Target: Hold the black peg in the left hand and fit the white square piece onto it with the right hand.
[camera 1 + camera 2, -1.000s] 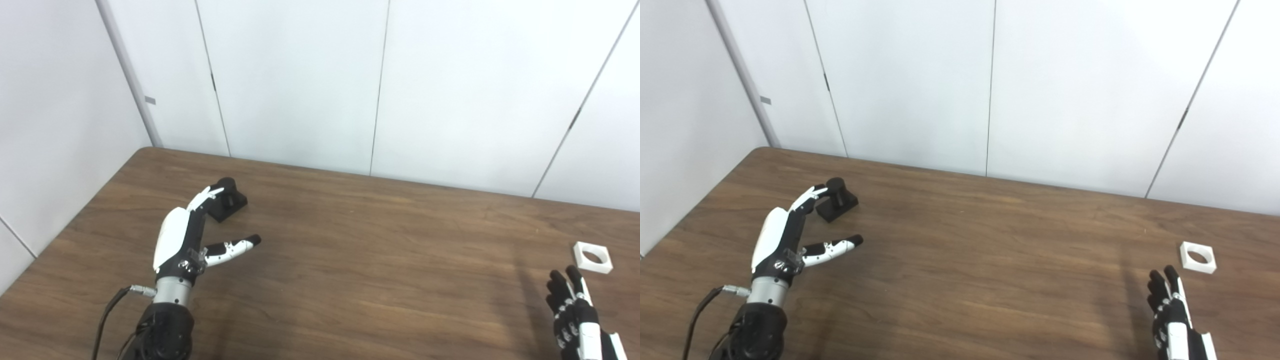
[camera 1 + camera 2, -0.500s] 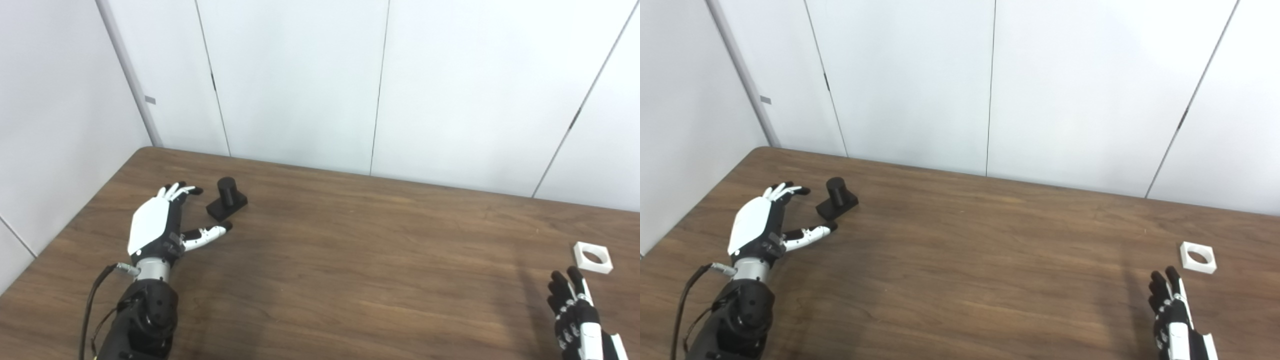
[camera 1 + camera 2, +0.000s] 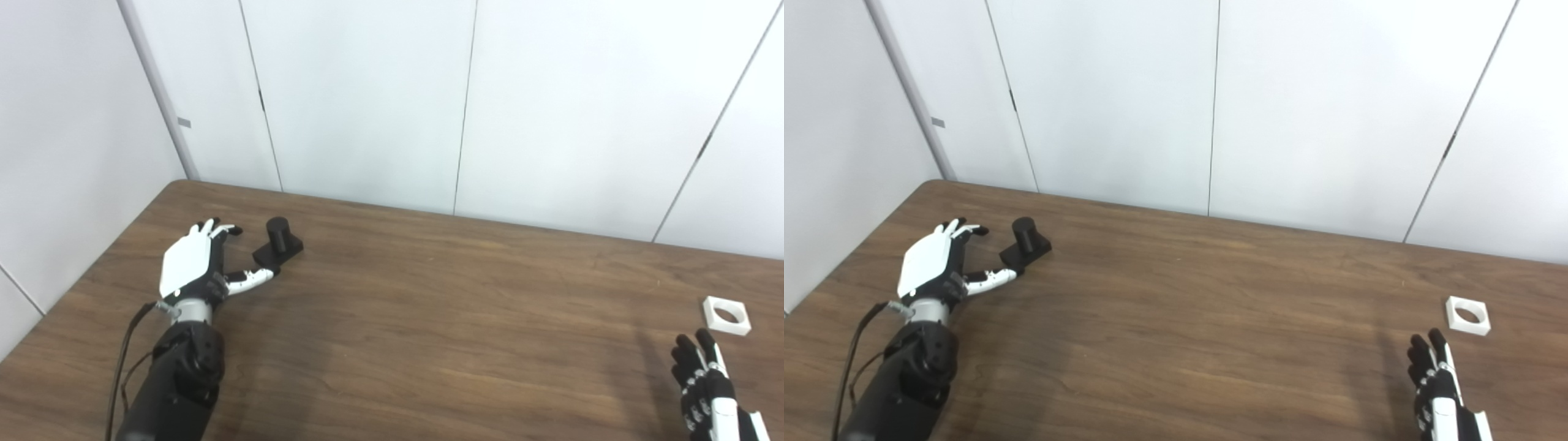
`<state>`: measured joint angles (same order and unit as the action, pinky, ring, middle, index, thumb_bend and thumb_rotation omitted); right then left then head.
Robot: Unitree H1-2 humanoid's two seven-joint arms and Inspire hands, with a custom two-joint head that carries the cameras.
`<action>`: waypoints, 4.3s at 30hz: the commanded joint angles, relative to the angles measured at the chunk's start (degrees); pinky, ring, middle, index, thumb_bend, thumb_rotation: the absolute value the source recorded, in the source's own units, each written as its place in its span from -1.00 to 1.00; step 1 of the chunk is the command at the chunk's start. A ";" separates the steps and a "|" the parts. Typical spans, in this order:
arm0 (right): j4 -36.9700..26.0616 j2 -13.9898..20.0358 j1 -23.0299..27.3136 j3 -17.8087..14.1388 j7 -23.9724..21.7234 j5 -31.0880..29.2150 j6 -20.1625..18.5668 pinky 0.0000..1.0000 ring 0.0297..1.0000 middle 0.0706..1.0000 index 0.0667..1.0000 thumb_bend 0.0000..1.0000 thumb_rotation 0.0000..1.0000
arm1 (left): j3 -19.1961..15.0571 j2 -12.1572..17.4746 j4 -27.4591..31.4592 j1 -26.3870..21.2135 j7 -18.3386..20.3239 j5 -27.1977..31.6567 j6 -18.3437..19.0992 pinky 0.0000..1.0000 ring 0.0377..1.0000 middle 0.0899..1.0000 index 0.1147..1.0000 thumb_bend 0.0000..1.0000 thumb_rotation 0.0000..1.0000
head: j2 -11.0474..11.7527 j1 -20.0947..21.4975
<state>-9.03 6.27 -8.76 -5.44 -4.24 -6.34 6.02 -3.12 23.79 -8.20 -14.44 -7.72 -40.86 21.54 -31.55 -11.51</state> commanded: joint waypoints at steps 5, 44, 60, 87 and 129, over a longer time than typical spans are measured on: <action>3.30 -0.74 -3.65 -0.01 0.46 0.13 0.03 0.99 0.92 0.90 1.00 -0.09 1.00 | 1.70 2.84 -3.55 -5.12 0.32 0.30 0.30 1.00 1.00 0.94 0.54 0.73 -0.07 | -0.15 0.17; 2.51 -1.40 -4.02 0.43 0.46 0.24 0.10 0.95 0.90 0.89 1.00 -0.09 1.00 | 7.80 4.13 -13.72 -9.87 -1.33 4.41 -2.36 1.00 0.92 0.75 0.25 0.64 -0.29 | -1.11 1.68; 2.44 -1.71 -4.12 0.42 0.49 -0.08 0.01 0.99 0.92 0.89 1.00 -0.08 1.00 | 7.46 4.70 -16.37 -9.81 -2.65 8.21 -10.47 1.00 0.71 0.44 -0.16 0.03 -0.90 | -1.45 2.02; 2.10 -2.55 -3.53 0.89 1.49 1.69 -0.67 0.95 0.88 0.85 1.00 -0.03 1.00 | 11.69 6.74 5.62 -1.02 9.02 5.62 -11.74 1.00 0.75 0.59 -0.15 0.02 -0.89 | -2.83 4.94; -1.96 -5.37 -1.03 3.11 5.25 7.05 -5.94 0.90 0.80 0.75 0.94 0.06 1.00 | 22.89 -5.86 28.37 13.29 19.99 -5.96 -15.81 1.00 0.86 0.63 -0.16 0.02 -0.89 | -10.62 15.84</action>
<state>-10.91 2.11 -8.31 -3.07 1.05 0.71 0.86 19.77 18.02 18.61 -0.53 12.90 -45.87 7.46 -42.10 4.30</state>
